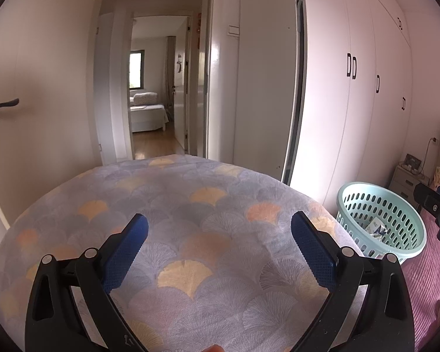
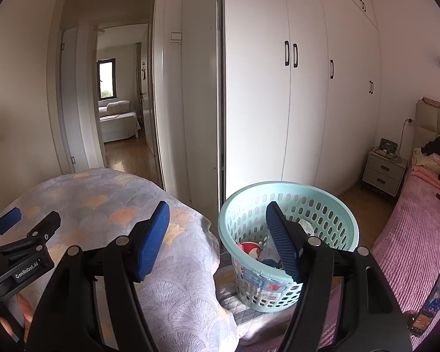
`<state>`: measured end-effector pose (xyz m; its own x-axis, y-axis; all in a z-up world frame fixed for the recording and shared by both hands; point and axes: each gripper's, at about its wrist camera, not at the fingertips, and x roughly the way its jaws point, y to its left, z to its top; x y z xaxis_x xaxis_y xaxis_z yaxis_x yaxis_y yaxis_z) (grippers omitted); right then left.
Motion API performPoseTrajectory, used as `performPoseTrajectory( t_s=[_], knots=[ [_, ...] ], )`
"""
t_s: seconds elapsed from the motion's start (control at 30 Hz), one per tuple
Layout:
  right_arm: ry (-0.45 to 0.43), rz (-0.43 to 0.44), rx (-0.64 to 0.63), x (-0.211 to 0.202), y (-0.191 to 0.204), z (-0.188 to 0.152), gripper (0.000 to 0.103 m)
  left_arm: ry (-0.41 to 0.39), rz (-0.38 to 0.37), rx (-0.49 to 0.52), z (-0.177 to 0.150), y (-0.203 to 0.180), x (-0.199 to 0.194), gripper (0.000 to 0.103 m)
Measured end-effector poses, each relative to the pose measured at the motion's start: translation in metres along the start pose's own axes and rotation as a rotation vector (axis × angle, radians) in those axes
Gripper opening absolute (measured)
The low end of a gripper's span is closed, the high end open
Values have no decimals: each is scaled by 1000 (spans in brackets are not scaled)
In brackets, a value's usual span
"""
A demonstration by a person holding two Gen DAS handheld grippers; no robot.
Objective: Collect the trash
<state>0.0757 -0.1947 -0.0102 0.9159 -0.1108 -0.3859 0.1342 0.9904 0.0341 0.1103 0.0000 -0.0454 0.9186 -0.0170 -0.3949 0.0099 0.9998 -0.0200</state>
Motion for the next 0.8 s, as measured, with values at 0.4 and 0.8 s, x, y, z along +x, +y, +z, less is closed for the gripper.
performPoseTrajectory(
  t_s=[0.4,0.8],
  knots=[
    [6,4,-2,2,1,1,65,-4,15,1,-2,-2,-1,95],
    [10,10,-6,4,2,-1,65,-20,24,18,-2,-4,-2,96]
  ],
)
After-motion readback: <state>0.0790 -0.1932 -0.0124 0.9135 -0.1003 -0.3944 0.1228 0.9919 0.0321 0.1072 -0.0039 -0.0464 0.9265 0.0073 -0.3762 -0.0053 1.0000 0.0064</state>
